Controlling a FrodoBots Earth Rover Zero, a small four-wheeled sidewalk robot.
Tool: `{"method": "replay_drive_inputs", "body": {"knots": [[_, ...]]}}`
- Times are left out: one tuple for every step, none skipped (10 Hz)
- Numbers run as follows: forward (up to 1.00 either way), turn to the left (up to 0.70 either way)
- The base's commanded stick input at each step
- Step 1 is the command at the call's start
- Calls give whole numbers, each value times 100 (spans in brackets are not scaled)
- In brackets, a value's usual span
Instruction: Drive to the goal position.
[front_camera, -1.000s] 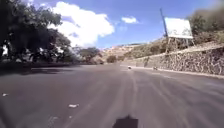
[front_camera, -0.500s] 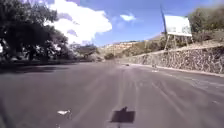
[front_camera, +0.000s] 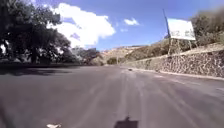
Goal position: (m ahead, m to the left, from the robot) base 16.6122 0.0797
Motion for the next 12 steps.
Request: {"method": "replay_drive_inputs", "body": {"knots": [[50,0],[50,0],[50,0],[50,0],[50,0],[50,0],[50,0],[50,0],[50,0],[50,0],[50,0],[50,0]]}}
